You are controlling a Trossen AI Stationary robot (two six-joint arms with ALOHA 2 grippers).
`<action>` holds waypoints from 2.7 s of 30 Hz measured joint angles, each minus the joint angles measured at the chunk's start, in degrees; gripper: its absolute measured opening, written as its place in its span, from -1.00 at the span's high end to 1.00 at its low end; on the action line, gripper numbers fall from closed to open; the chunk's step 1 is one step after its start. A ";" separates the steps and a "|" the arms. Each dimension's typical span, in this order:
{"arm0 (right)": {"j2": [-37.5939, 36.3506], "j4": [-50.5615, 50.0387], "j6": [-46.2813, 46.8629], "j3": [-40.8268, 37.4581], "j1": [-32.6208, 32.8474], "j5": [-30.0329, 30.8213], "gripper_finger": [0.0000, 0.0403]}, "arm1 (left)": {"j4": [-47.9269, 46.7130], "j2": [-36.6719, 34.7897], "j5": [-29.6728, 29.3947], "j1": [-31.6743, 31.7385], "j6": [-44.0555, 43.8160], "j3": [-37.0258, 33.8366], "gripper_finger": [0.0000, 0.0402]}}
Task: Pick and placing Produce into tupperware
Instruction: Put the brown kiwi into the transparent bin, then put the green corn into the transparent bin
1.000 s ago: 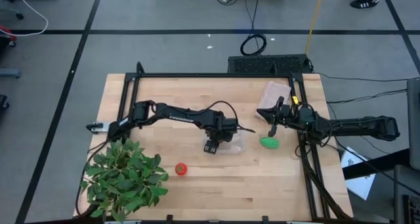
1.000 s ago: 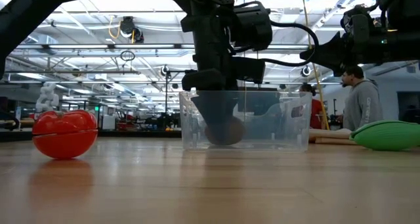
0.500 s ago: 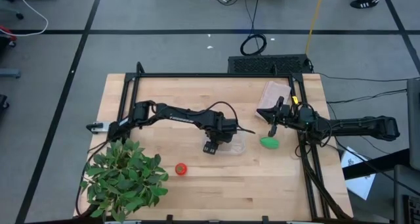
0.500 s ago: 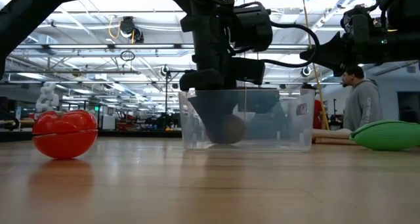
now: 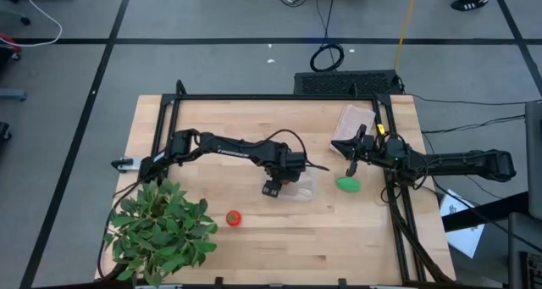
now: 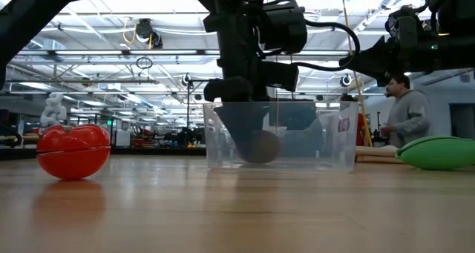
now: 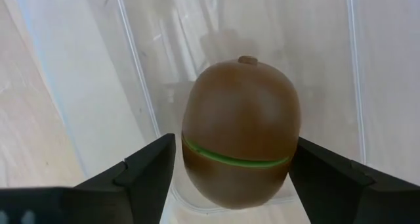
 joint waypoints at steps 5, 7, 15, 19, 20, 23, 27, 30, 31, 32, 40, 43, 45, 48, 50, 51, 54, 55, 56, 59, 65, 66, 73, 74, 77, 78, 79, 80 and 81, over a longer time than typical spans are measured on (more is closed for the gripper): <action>0.00 0.02 0.00 0.00 0.01 0.00 1.00 | -0.24 -0.02 0.00 0.00 0.06 0.11 -0.42; 0.00 0.00 -0.01 0.00 0.00 0.00 1.00 | -1.33 -0.02 -0.04 0.00 0.08 0.80 -0.42; 0.00 0.00 0.00 0.00 0.01 0.00 1.00 | -3.36 -0.13 -0.74 0.00 0.35 4.61 -0.42; 0.00 0.02 0.00 0.00 0.00 0.00 1.00 | -4.45 -0.13 -0.78 0.00 0.35 6.07 -0.42; 0.00 0.02 0.00 0.00 0.01 0.00 1.00 | -4.50 -0.13 -0.80 0.00 0.35 6.27 -0.42; 0.00 0.02 0.00 0.00 0.01 0.00 1.00 | -5.47 -0.15 -0.90 0.00 0.33 6.63 -0.42; 0.00 0.02 0.00 0.00 -0.01 0.00 1.00 | -6.11 -0.15 -0.96 0.00 0.31 6.84 -0.42; 0.00 0.00 -0.01 0.00 0.00 0.00 1.00 | -6.20 -0.20 -1.57 0.00 0.31 6.84 -0.42; 0.00 0.00 0.00 0.00 0.00 0.00 1.00 | -6.24 -0.32 -2.04 0.00 0.31 6.84 -0.42; -0.01 0.02 0.00 0.00 0.01 0.00 1.00 | -6.25 -0.40 -2.44 0.00 0.35 6.84 -0.42; -0.02 0.03 -0.02 0.00 -0.01 0.00 1.00 | -7.29 -3.49 -5.32 0.00 1.17 6.93 -0.42; 0.10 0.36 0.00 0.00 0.00 -0.01 1.00 | -7.17 -5.57 -5.22 0.00 1.18 6.97 -0.41; 0.16 0.42 0.00 0.00 0.01 0.00 1.00 | -7.15 -6.75 -4.90 0.00 0.89 6.97 -0.37; 0.28 0.44 0.00 0.00 -0.01 0.00 1.00 | -6.93 -8.49 -4.21 0.00 0.79 6.97 -0.23; 0.28 0.43 0.00 0.00 -0.01 0.00 1.00 | -6.65 -9.06 -3.54 0.00 0.79 7.00 -0.10; 0.28 0.46 0.00 0.00 -0.01 0.00 1.00 | -6.51 -9.09 -3.17 0.00 0.79 7.02 -0.03; 0.28 0.44 0.02 0.00 0.01 0.00 1.00 | -7.07 -8.92 -1.87 0.00 0.78 7.02 0.18; 0.28 0.46 0.00 0.00 -0.01 0.00 1.00 | -7.43 -8.89 -1.75 0.00 0.91 7.02 0.25; 0.28 0.44 0.02 0.00 0.01 0.00 1.00 | -7.44 -8.71 -1.66 0.00 1.27 6.99 0.32; 0.28 0.44 0.02 0.00 0.00 0.00 1.00 | -7.64 -8.34 -1.25 0.00 1.65 6.81 0.53; 0.28 0.44 0.04 0.00 0.00 0.00 1.00 | -7.77 -8.34 -0.85 0.00 2.95 6.80 0.95; 0.28 0.44 0.04 0.00 0.00 0.00 1.00 | -7.77 -8.33 -0.85 0.00 2.97 6.80 0.97; 0.28 0.44 0.02 0.00 0.01 0.00 1.00 | -7.62 -8.42 -0.91 0.00 3.78 6.80 0.99; 0.28 0.44 0.02 0.00 0.00 0.00 1.00 | -7.31 -8.48 -1.28 0.00 3.88 6.81 0.99; 0.28 0.44 0.02 0.00 0.01 0.00 1.00 | -8.11 -8.80 -3.32 0.09 3.85 8.03 0.98; 0.28 0.46 0.02 0.00 -0.01 0.00 1.00 | -8.50 -9.03 -3.72 0.21 3.82 8.75 0.98; 0.28 0.44 0.02 0.00 0.01 0.00 1.00 | -8.66 -9.29 -3.76 0.39 3.82 9.60 0.99; 0.31 0.44 0.02 0.00 0.01 0.00 1.00 | -8.80 -9.93 -3.82 0.56 3.52 10.30 0.99; 0.31 0.43 0.05 0.00 0.00 0.00 1.00 | -9.20 -10.68 -3.87 0.76 3.17 10.65 0.99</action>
